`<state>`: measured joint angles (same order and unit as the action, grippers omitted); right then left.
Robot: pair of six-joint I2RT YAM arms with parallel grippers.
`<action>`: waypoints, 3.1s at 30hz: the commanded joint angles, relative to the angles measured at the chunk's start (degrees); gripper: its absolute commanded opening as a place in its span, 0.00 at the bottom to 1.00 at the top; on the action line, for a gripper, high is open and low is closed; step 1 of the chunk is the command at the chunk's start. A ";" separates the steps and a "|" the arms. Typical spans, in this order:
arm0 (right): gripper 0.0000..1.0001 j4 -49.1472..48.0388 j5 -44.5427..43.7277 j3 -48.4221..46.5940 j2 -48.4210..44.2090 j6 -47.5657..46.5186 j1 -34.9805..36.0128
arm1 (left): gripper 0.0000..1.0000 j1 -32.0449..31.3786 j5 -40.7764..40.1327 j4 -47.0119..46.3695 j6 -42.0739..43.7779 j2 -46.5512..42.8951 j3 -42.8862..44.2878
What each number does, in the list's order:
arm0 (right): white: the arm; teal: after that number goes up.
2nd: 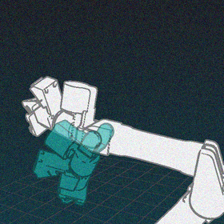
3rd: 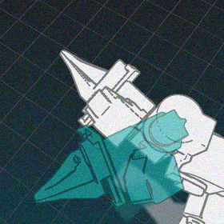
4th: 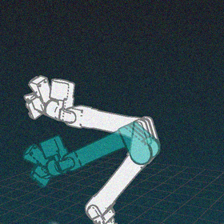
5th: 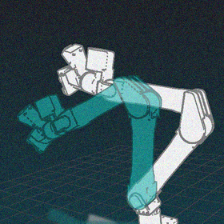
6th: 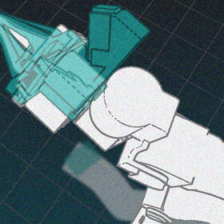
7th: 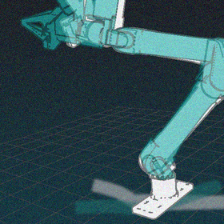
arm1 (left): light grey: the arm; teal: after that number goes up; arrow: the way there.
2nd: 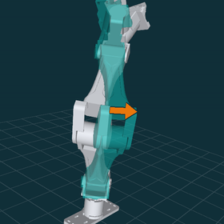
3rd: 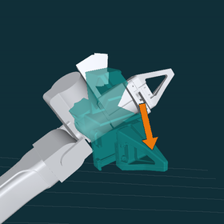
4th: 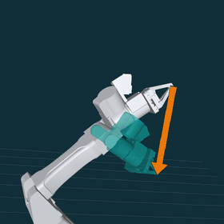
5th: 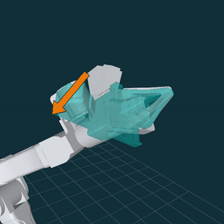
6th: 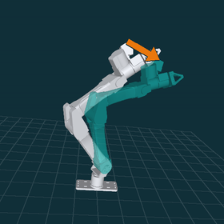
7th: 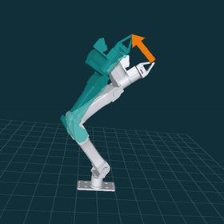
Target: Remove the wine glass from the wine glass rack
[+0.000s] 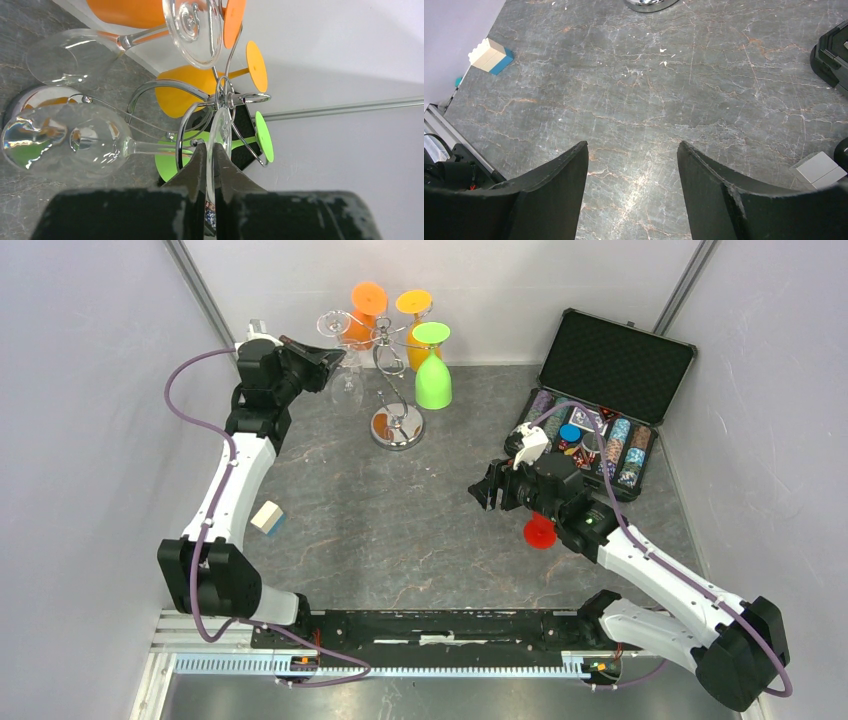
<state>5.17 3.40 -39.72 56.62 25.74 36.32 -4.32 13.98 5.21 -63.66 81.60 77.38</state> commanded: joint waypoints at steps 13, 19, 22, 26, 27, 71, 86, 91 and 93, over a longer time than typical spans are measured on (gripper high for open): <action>0.69 -1.91 -0.56 0.25 -1.53 1.33 -0.09 | 0.02 -0.10 -0.65 0.32 2.63 -7.26 -0.01; 0.69 -1.83 -0.52 0.35 -1.98 1.50 -0.10 | 0.02 0.99 -1.52 -1.13 2.55 -6.56 -0.73; 0.70 -1.70 -0.68 0.25 -2.12 1.51 -0.10 | 0.02 1.97 -1.92 -2.86 1.71 -5.98 -0.94; 0.70 -1.23 -1.04 0.00 -2.18 1.49 -0.11 | 0.02 3.59 -0.15 -5.04 -0.53 -4.60 0.69; 0.70 -1.13 -1.03 0.00 -2.19 1.47 -0.11 | 0.02 3.61 -0.01 -5.04 -0.49 -3.88 1.63; 0.92 -32.67 19.73 8.53 -8.96 6.01 4.09 | 0.02 2.67 21.73 -8.82 -12.60 -23.44 -16.55; 0.94 -48.78 26.07 -3.11 3.68 -15.16 12.46 | 0.02 -10.60 25.47 0.15 -12.83 -38.61 -23.50; 0.93 -47.74 30.23 -8.41 8.47 -18.73 12.60 | 0.02 -15.96 24.08 0.59 -10.93 -37.57 -23.08; 0.89 -44.17 31.99 -11.00 10.20 -20.97 12.55 | 0.02 -17.07 23.90 0.59 -10.57 -37.01 -22.69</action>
<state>-39.75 30.83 -44.40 64.66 10.63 48.64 -19.46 37.87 7.68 -74.85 44.16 53.28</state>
